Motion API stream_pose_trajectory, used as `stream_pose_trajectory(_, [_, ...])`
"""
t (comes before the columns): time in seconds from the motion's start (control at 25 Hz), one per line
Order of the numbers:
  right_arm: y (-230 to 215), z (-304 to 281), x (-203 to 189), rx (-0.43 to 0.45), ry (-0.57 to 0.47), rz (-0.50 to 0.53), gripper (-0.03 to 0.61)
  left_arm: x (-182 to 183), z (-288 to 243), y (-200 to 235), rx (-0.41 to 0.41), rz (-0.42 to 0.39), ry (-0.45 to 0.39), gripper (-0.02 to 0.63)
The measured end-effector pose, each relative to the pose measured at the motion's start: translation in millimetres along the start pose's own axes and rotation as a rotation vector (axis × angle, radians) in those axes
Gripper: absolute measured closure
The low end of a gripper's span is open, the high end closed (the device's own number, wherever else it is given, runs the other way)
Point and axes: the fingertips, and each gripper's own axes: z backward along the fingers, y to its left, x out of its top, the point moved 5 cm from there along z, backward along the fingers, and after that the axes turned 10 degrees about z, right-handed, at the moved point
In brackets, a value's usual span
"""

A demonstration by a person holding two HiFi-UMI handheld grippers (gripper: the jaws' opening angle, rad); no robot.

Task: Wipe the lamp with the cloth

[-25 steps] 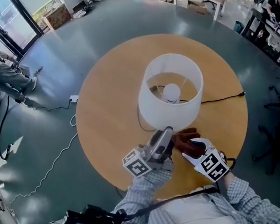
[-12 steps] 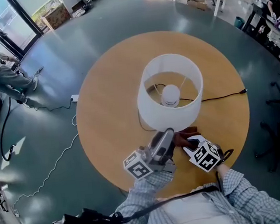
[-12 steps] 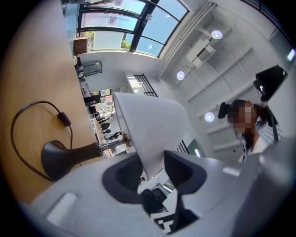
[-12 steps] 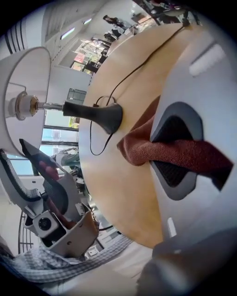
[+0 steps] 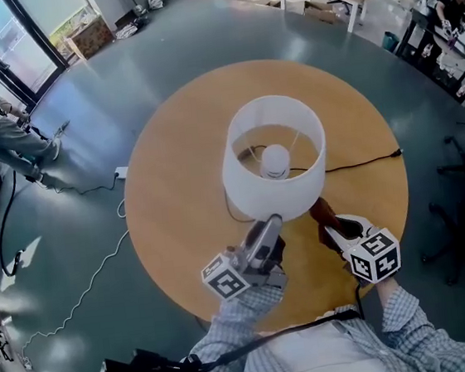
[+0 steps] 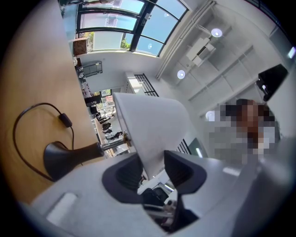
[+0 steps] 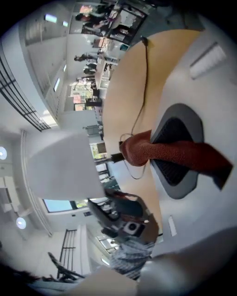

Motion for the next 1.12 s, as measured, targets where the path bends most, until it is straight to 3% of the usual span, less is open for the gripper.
stream_pose_trajectory(0.12, [-21,38,48,-0.063,-0.163,-0.047,0.499,0,1,1,0.003,-0.004,-0.003,0.468])
stream_pose_trajectory(0.32, [-37,89,143,-0.116,-0.433,-0.022,0.499,0,-1,0,0.012,-0.003,0.003,0.468])
stream_pose_trajectory(0.56, [-35,102,220,-0.021,-0.644,-0.015,0.499,0,-1,1,0.02,-0.004,0.008,0.466])
stream_pose_trajectory(0.64, [-37,90,226,0.005,-0.628,-0.025,0.499,0,-2,1,0.022,-0.004,0.009,0.466])
stream_pose_trajectory(0.92, [-57,38,193,0.035,-0.41,-0.061,0.499,0,2,-1,0.033,-0.009,0.023,0.466])
stream_pose_trajectory(1.12, [-69,28,195,0.141,-0.338,-0.028,0.499,-1,1,-1,0.031,-0.009,0.016,0.466])
